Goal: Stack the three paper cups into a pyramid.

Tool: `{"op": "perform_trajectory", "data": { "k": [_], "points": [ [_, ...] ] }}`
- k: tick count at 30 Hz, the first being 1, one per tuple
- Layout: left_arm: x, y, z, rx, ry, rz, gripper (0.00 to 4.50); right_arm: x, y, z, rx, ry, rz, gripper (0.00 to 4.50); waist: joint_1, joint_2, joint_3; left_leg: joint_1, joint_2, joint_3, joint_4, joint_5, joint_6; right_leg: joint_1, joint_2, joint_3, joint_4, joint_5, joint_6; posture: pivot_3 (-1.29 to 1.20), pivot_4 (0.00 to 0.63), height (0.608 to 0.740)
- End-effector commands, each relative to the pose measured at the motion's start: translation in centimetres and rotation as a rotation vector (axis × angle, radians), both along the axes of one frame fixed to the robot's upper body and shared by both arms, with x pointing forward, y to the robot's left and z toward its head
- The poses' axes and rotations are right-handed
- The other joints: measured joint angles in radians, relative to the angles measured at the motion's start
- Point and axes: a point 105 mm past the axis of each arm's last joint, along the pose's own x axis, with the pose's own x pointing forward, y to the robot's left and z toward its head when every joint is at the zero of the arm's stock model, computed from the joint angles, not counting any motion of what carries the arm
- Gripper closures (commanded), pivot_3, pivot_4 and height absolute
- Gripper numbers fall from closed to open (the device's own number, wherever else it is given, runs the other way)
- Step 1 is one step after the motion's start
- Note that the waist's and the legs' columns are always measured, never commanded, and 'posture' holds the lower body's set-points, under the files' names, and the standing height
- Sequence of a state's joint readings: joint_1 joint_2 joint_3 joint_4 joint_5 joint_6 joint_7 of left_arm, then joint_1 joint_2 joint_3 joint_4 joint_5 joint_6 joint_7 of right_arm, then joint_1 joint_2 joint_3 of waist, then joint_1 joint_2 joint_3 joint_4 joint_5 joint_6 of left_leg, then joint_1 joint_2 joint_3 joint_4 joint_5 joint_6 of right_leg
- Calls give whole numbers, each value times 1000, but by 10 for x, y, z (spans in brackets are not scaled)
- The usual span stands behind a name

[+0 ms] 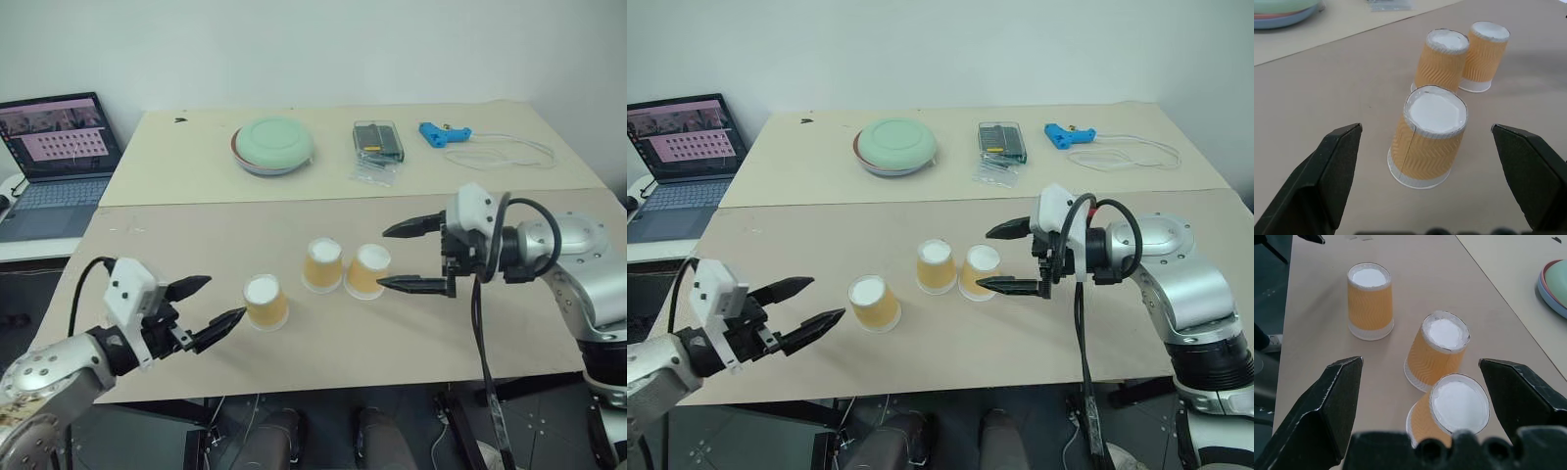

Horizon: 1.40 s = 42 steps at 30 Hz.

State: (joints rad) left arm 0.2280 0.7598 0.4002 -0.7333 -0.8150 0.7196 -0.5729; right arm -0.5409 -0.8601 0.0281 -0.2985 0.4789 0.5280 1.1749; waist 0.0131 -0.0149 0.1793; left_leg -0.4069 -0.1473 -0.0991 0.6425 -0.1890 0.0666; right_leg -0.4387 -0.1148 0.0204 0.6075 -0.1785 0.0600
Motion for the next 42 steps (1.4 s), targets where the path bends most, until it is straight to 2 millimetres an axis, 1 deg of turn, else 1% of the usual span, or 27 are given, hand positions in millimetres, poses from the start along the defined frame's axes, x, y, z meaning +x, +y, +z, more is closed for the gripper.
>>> {"op": "perform_trajectory", "data": {
  "k": [1, 6, 10, 20, 30, 33, 34, 35, 36, 37, 38, 42],
  "points": [
    [11, -3, -10, 3, -29, -9, 0, -6, -3, 17, 4, -63, -4, 84, 0, 0, 0, 0, 0, 0, 0, 0, 0, 0, 0, 0, 0, 0, 0, 0, 150, 740],
    [21, -12, -25, -11, -27, -44, 0, -8, -10, 25, 8, -84, -36, 84, 1, 0, 0, -1, 1, 0, 0, 0, 0, -1, 0, 0, -1, 1, -1, 0, 150, 740],
    [26, -22, -31, -10, -30, -92, 0, -12, -13, 24, 3, -87, -57, 84, 1, 0, 0, -1, 1, 0, 0, 0, 0, -1, 0, -1, -1, 1, -1, 0, 150, 740],
    [45, -33, -24, -3, -75, -162, 0, -15, -16, 23, 14, -98, -99, 84, 0, 0, 0, -1, 2, 0, 0, 0, 0, -1, 1, -1, -1, 1, -1, 0, 150, 740],
    [49, -41, -24, 18, -85, -212, 0, -16, -18, 23, 21, -110, -120, 84, -1, 0, 0, -1, 2, 0, 0, 0, 0, -1, 1, -1, -1, 1, -1, 0, 150, 740],
    [50, -41, -22, 17, -91, -213, 733, -15, -19, 23, 22, -114, -122, 0, -1, 0, 0, -1, 2, 0, 0, 0, 0, -1, 1, -1, -1, 1, -1, 0, 150, 740],
    [50, -41, -22, 17, -93, -213, 1161, -15, -19, 24, 22, -114, -123, 0, -1, 0, 0, -1, 2, 0, 0, 0, 0, -1, 1, -1, -1, 1, -1, 0, 150, 740],
    [51, -41, -22, 17, -93, -212, 1415, -15, -19, 24, 22, -115, -123, 0, -1, 0, 0, -1, 2, 0, 0, 0, 0, -1, 1, -1, -1, 1, -1, 0, 150, 740],
    [51, -41, -21, 17, -94, -212, 1863, -15, -18, 24, 21, -116, -123, 0, -1, 0, 0, -1, 2, 0, 0, 0, 0, -1, 1, -1, -1, 1, -1, 0, 150, 740],
    [51, -41, -21, 18, -94, -212, 2023, -15, -18, 24, 22, -116, -122, 0, -1, 0, 0, -1, 2, 0, 0, 0, 0, -1, 1, -1, -1, 1, -1, 0, 150, 740],
    [51, -40, -21, 18, -95, -211, 2079, -14, -18, 24, 24, -116, -121, 0, 0, 0, 0, -1, 2, 0, 0, 0, 0, -1, 1, -1, -1, 1, -1, 0, 150, 740],
    [52, -40, -20, 23, -100, -206, 2086, -13, -17, 24, 26, -117, -122, 0, -1, 0, 0, -1, 2, 0, 0, 0, 0, -1, 1, -1, -1, 1, -1, 0, 150, 740]
  ]
}}
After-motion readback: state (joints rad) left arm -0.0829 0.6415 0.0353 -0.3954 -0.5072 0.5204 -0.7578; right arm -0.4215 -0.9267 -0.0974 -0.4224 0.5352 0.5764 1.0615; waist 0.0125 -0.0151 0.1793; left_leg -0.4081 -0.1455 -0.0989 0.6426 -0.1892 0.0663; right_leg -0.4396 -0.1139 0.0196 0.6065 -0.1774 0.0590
